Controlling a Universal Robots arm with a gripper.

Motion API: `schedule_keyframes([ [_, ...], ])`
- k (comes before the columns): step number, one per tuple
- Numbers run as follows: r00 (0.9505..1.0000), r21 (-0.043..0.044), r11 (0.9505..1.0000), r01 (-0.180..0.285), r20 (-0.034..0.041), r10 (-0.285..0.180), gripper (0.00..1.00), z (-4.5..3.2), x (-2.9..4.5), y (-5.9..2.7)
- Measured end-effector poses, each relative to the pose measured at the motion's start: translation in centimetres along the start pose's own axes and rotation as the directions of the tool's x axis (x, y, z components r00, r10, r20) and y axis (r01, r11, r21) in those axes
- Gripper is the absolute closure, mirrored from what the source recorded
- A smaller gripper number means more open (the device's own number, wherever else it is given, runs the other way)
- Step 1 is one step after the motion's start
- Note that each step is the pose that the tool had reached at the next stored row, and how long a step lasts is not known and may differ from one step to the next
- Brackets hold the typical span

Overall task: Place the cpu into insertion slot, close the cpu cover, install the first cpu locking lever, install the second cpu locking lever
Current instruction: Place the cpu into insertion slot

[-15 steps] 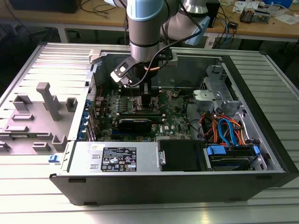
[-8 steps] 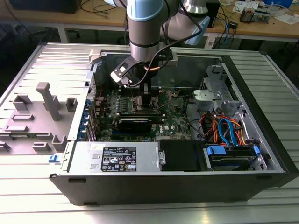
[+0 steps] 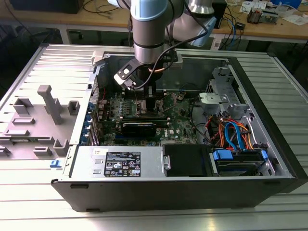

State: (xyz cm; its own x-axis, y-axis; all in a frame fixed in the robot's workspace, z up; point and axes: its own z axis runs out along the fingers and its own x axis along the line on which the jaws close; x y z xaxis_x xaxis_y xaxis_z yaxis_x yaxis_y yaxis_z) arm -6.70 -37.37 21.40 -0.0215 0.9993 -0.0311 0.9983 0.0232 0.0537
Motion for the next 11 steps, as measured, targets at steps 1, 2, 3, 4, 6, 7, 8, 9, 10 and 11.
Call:
schedule_keyframes([
  [1, 1.0000, 0.0001, 1.0000, 0.000, 0.0001, 0.000, 0.45, 0.11, 0.04, -0.01],
  [2, 1.0000, 0.0000, 1.0000, 0.000, -0.0002, 0.000, 0.45, 0.22, 0.08, -0.01],
  [3, 1.0000, 0.0001, 1.0000, 0.000, -0.0004, 0.000, 0.45, 0.36, 0.11, -0.01],
  [4, 1.0000, 0.0001, 1.0000, 0.000, -0.0003, 0.000, 0.45, 0.45, 0.11, -0.02],
  [6, 1.0000, 0.0002, 1.0000, -0.002, -0.0001, 0.002, 0.45, 0.76, 0.15, -0.04],
  [7, 1.0000, 0.0003, 1.0000, -0.007, 0.0001, 0.007, 0.45, 0.89, 0.16, -0.05],
  [8, 0.9999, 0.0006, 0.9999, -0.012, 0.0004, 0.012, 0.45, 0.95, 0.17, -0.05],
  [9, 0.9999, 0.0006, 0.9999, -0.015, 0.0005, 0.015, 0.45, 0.99, 0.17, -0.05],
  [10, 0.9999, 0.0007, 0.9999, -0.015, 0.0007, 0.015, 0.45, 1.00, 0.18, -0.06],
  [11, 0.9999, 0.0007, 0.9999, -0.015, 0.0002, 0.015, 0.45, 1.01, 0.20, -0.06],
])
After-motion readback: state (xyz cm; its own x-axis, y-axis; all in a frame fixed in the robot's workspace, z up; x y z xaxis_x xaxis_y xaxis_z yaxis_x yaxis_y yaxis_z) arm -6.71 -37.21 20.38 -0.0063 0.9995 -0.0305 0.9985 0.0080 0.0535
